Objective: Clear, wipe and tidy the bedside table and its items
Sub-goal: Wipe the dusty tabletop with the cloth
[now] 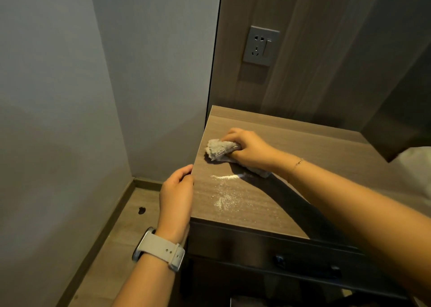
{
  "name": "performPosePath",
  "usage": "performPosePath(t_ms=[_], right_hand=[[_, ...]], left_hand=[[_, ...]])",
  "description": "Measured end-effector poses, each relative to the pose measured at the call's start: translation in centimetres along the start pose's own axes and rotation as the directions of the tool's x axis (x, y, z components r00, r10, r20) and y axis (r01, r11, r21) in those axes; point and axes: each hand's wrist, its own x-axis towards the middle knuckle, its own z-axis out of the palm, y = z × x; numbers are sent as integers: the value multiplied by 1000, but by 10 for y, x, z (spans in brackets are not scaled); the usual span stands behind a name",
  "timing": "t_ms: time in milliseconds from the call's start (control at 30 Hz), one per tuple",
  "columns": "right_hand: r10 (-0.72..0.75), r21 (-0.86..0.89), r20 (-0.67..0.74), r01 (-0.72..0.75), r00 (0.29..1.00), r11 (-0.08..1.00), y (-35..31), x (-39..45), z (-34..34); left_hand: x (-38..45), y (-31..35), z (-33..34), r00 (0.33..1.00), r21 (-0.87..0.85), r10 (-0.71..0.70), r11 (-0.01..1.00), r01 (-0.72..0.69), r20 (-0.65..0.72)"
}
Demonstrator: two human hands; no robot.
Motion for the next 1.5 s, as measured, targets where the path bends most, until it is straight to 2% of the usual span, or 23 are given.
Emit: performPosePath(t_ms=[67,167,267,333,600,700,867,1033,1133,1300,1500], right_hand=[[-8,35,37,7,999,999,-7,-10,-1],[55,145,71,-65,996,987,-8,-3,-14],[147,172,-65,-134,987,976,6,32,-33],[203,130,-143,-184,969,974,21,65,-42],[381,42,-269,-384,885,922,66,159,-17],[369,-1,-303,-387,879,922,71,163,3],[145,15,-128,-145,981,989,39,122,3],[-51,78,-27,53,998,995,0,59,17],[-76,136,19,73,997,988,-17,28,22],[-65,215,112,40,992,976,-32,-11,18],[-75,205,253,22,965,978,-37,-46,3]], left_hand=[[-2,2,0,1000,-43,-28,999,27,-12],[-3,2,-2,998,-115,-70,991,70,1],[-1,2,-5,995,-176,-97,979,101,32],[2,0,-6,994,-186,-110,976,112,19],[8,-4,-5,991,-197,-131,972,131,14],[11,-6,-6,990,-195,-137,971,139,23],[9,-3,-5,991,-202,-134,970,135,19],[5,4,-7,988,-207,-151,966,155,35],[-2,5,-15,991,-146,-126,981,130,37],[-25,1,-30,998,60,-23,998,19,66],[-55,-14,-36,998,45,44,998,-46,49]])
